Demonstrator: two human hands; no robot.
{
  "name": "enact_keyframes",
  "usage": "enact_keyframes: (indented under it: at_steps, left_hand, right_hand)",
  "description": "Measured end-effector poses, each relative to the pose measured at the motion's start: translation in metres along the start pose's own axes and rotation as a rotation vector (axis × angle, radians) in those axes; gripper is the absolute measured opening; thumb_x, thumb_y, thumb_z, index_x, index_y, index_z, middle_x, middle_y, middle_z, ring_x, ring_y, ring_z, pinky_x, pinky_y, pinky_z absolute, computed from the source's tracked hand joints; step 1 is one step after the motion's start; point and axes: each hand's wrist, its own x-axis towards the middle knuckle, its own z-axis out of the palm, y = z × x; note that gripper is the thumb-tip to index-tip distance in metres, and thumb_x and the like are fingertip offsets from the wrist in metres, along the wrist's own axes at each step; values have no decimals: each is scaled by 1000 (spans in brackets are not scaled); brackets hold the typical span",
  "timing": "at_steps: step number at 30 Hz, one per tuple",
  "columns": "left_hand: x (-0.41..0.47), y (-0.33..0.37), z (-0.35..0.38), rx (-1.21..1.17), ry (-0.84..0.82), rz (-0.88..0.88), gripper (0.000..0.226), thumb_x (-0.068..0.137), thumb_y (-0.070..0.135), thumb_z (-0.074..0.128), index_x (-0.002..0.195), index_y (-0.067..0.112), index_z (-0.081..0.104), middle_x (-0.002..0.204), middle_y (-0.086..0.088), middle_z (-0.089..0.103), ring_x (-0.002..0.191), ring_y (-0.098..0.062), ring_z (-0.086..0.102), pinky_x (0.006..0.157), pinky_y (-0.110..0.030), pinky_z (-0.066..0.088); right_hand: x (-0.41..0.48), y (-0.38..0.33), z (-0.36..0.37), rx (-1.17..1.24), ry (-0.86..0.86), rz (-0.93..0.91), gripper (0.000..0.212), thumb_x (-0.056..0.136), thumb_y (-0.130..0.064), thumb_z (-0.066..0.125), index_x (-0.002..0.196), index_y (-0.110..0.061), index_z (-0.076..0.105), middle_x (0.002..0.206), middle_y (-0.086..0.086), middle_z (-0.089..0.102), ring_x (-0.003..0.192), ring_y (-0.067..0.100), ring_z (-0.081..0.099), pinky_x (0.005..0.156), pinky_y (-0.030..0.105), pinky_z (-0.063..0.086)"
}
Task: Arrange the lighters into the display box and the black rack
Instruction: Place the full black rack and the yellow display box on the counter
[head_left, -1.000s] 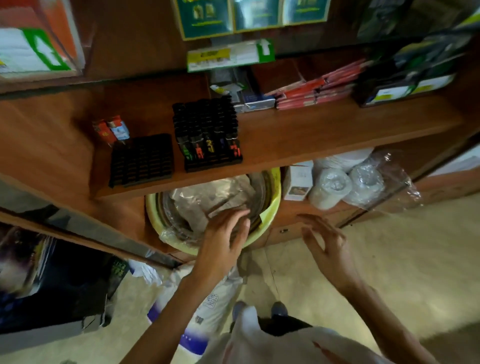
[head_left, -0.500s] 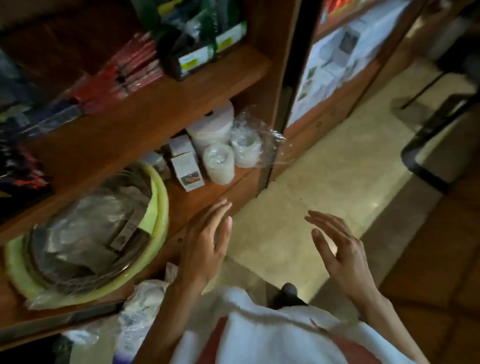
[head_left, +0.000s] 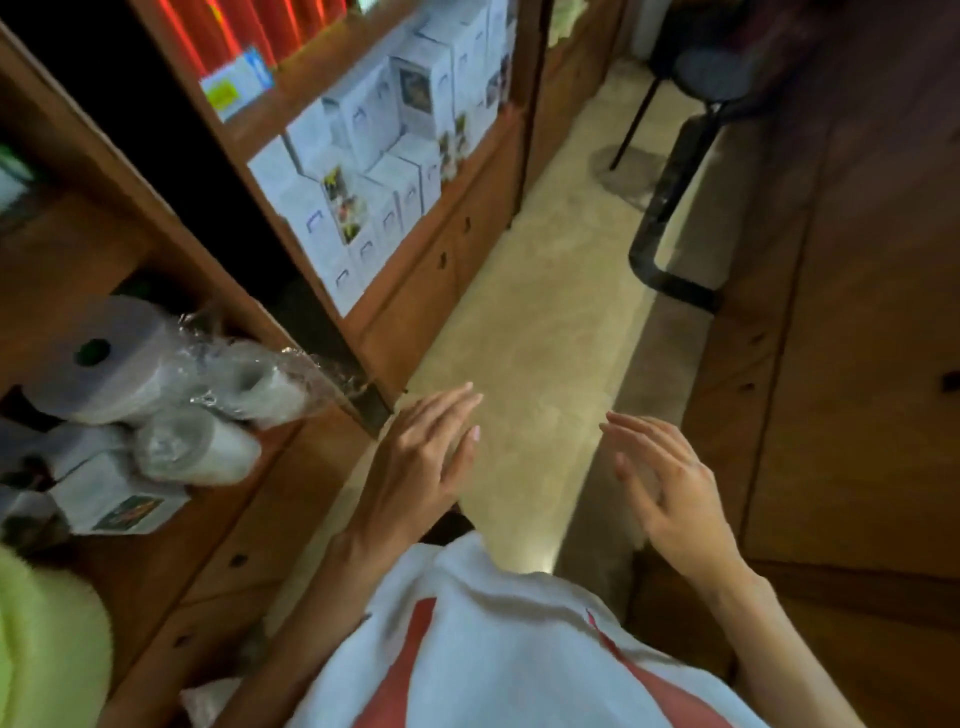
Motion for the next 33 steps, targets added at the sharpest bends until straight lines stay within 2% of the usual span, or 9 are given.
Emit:
enact_keyframes:
  at_steps: [5, 8, 13, 18, 26, 29, 33]
  left_hand:
    - [101, -16, 37, -38, -96, 39, 37, 94, 25, 46, 122, 4, 60, 125, -8, 61, 115, -17, 57, 96, -32, 47]
    - [177, -28, 53, -57, -155, 65, 40, 94, 26, 45, 122, 3, 60, 125, -9, 61, 115, -18, 57, 96, -33, 47]
    - [308, -36, 77, -85, -217, 167, 40, 94, 27, 44, 122, 4, 59, 124, -9, 61, 115, -15, 57, 99, -23, 41]
    - [420, -40, 121, -108, -263, 200, 41, 95, 31, 42, 123, 5, 59, 125, -8, 61, 115, -17, 57, 97, -31, 46]
    - [567, -42, 215, -94, -339, 157, 44, 94, 33, 41, 124, 7, 59, 126, -6, 60, 117, -15, 56, 98, -31, 46]
    - [622, -29, 243, -92, -343, 141, 43, 93, 33, 42, 122, 8, 60, 125, -4, 61, 116, -13, 56, 98, -24, 43]
    - [706, -15, 282, -111, -330, 110, 36, 90, 23, 53, 121, 6, 62, 125, -5, 62, 115, -11, 54, 98, -20, 39]
  right_hand:
    - [74, 36, -19, 1, 71, 33, 37, 93, -37, 48, 119, -16, 63, 126, -3, 60, 122, 16, 50, 99, 49, 45]
    - [134, 55, -38, 2, 146, 63, 34, 92, -30, 52, 118, -13, 64, 125, 0, 60, 122, 17, 51, 96, 50, 47]
    - [231, 80, -77, 6, 288, 139, 34, 91, -30, 51, 119, -14, 64, 125, -3, 60, 123, 16, 50, 97, 49, 47]
    - [301, 123, -109, 32, 368, 212, 33, 91, -30, 52, 118, -16, 65, 124, -5, 60, 123, 15, 50, 98, 49, 47]
    - [438, 222, -177, 32, 395, 239, 31, 90, -28, 56, 117, -15, 64, 123, -5, 60, 120, 15, 52, 97, 46, 48]
    - [493, 259, -223, 18, 414, 215, 29, 92, -26, 57, 118, -16, 64, 123, -6, 59, 120, 13, 52, 98, 40, 47]
    - [557, 305, -275, -13, 401, 215, 30, 92, -24, 58, 119, -13, 64, 123, -3, 60, 120, 14, 52, 98, 43, 48]
